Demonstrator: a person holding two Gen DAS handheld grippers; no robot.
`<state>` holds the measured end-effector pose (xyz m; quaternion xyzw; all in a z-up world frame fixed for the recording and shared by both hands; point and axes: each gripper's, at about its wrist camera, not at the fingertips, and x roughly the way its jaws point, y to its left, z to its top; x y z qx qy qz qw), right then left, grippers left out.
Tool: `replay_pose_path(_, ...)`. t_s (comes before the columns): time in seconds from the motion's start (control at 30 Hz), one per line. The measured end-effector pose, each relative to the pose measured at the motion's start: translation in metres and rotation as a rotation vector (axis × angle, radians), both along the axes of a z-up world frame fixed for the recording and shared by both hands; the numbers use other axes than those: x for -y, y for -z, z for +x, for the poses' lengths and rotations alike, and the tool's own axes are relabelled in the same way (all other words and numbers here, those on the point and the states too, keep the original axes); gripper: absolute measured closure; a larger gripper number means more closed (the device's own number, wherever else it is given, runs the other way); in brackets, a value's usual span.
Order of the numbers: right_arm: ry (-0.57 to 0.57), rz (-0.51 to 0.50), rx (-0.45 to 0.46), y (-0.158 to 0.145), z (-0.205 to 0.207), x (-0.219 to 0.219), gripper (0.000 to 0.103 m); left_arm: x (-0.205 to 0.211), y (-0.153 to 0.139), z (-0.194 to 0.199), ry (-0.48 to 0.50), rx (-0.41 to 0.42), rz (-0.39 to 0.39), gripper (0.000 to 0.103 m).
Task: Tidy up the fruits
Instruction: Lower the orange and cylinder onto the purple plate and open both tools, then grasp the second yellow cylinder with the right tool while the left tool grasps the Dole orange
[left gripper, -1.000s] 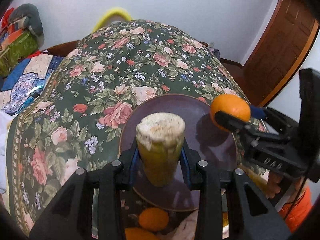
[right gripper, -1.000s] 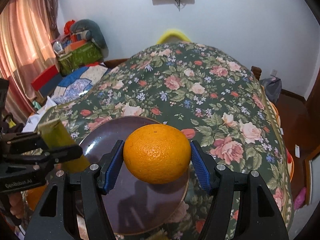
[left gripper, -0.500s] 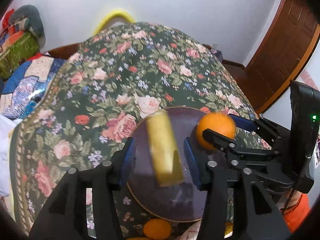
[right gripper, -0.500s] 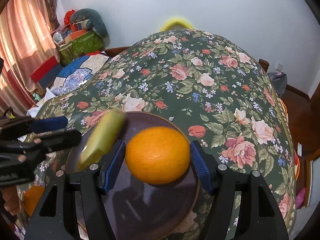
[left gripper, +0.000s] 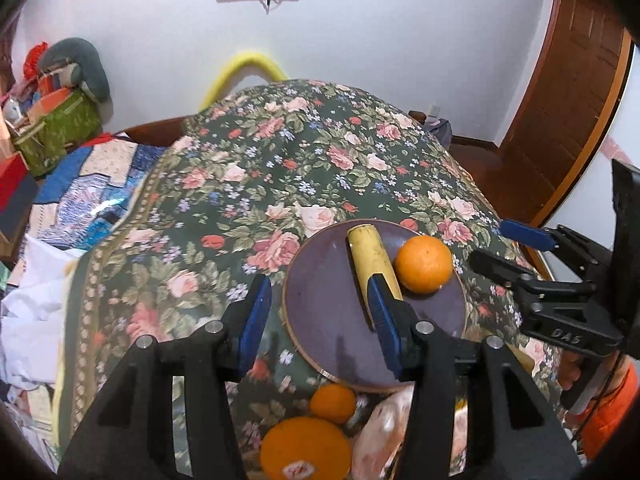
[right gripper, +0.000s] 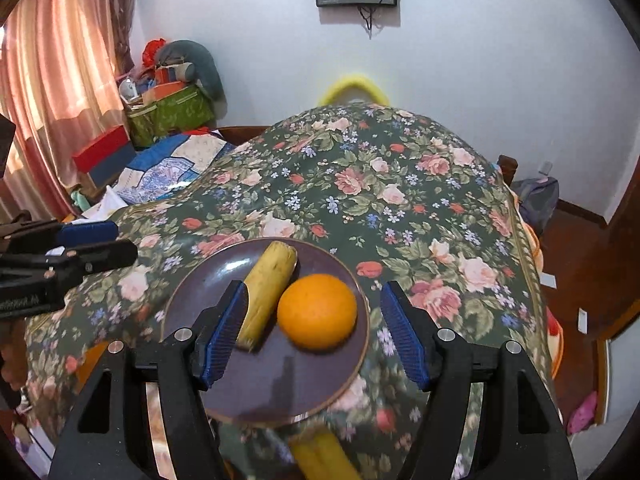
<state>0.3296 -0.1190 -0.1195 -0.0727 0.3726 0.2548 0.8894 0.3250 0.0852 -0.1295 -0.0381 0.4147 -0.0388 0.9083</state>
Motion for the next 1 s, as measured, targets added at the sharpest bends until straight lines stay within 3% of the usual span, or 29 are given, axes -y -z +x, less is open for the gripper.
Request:
replay_pose_path(0.43, 0.025, -0.013, 0.032, -0.011, -0.059, 0.029, 0.037, -0.017, -0.007, -0.071, -0.039, -0.006, 0.012, 0.053)
replay_pose_path(0.57, 0.036, -0.029, 0.023, -0.003, -0.073, 0.041, 0.034, -0.023, 0.004, -0.089, -0.059, -0.030, 0.009, 0.046)
replay_pose_path(1.0, 0.069, -0.125, -0.066, 0.057, -0.096, 0.073, 0.031, -0.021, 0.065, -0.121, -0.035, -0.166, -0.012, 0.041)
